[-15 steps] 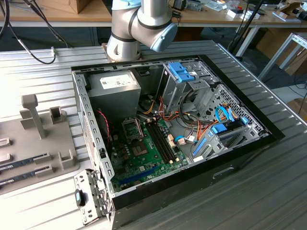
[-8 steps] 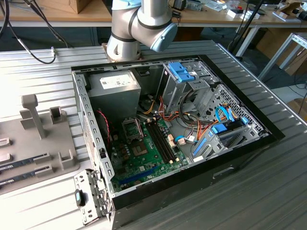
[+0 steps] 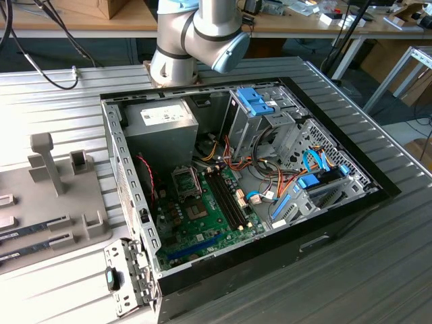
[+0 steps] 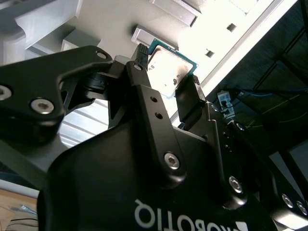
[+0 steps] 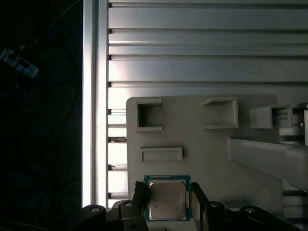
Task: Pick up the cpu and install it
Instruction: 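Pick up the cpu and move it towards the insertion slot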
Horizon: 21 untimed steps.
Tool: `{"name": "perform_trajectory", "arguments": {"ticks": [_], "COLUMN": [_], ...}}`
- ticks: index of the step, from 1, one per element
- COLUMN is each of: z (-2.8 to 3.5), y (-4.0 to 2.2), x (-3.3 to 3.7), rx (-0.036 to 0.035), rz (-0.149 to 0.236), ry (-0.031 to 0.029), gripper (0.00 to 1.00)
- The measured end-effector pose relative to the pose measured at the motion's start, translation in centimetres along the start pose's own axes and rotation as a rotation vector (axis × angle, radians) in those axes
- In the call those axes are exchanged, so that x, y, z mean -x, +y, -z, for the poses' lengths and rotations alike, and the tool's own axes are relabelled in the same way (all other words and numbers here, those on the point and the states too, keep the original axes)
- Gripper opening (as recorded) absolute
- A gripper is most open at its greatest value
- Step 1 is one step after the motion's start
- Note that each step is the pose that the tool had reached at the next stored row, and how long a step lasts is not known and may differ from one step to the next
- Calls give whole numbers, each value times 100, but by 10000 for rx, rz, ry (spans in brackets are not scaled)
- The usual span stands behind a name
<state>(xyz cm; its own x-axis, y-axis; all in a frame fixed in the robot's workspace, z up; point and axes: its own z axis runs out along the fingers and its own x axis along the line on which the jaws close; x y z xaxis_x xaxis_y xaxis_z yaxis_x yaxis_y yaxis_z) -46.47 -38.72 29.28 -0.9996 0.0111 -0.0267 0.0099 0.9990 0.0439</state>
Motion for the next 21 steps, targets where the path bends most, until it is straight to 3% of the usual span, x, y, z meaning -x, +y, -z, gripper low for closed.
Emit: {"name": "perform_trajectory", "arguments": {"ticks": [21], "z": [95], "y": [4], "x": [3], "rx": [2], "rz": [0], "ry": [0], "gripper": [47]}}
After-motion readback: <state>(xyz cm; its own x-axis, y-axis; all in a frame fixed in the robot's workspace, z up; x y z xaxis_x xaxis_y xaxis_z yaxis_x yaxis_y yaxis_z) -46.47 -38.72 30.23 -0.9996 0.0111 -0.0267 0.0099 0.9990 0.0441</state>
